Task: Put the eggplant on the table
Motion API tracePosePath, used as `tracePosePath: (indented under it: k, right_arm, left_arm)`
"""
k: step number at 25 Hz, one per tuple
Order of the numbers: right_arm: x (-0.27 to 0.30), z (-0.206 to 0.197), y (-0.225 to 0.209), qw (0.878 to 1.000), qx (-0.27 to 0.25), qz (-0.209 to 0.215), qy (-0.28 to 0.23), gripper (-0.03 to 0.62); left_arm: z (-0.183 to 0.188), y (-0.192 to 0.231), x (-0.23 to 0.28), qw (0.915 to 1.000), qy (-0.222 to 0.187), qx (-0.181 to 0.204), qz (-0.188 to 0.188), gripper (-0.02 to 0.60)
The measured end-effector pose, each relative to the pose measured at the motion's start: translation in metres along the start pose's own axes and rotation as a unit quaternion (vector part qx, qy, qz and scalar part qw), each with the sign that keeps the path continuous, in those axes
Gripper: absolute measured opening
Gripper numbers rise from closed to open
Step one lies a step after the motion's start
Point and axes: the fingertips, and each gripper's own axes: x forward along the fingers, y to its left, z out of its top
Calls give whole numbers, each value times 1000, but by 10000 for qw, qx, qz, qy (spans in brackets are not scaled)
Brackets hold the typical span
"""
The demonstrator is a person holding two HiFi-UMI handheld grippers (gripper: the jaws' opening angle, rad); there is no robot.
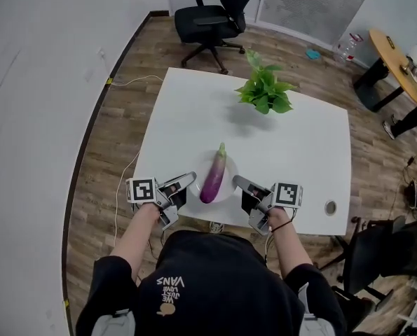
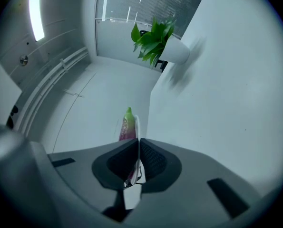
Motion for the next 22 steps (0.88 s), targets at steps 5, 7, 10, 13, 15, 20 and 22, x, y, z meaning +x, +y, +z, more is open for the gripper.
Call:
tracePosePath:
  k: [5, 7, 10, 13, 15, 20, 22]
  right_arm:
    - [10, 17, -6, 10000, 21, -13, 7, 26]
    - [9, 19, -7, 10000, 24, -35, -54, 26]
    - [15, 30, -10, 9997, 51, -144, -177, 26]
    - [19, 33, -12, 9994, 97, -170, -289, 26]
    - [25, 37, -16, 9989, 162, -203, -379, 26]
    - [41, 44, -30, 9982, 218, -259, -492, 26]
    - [45, 46, -36, 9981, 232, -273, -510, 26]
  left_arm:
    - [18, 6, 12, 10000, 56, 69, 40, 20]
    - [22, 6, 15, 9999, 126, 102, 33, 20]
    - [35, 7, 20, 9998, 196, 86, 45, 20]
    - [42, 12, 22, 9996, 263, 59, 46, 20]
    - [51, 17, 26, 9996, 282, 67, 21, 20]
    - [65, 37, 30, 9994, 336, 76, 90, 20]
    - [68, 44, 32, 9992, 376, 58, 109, 20]
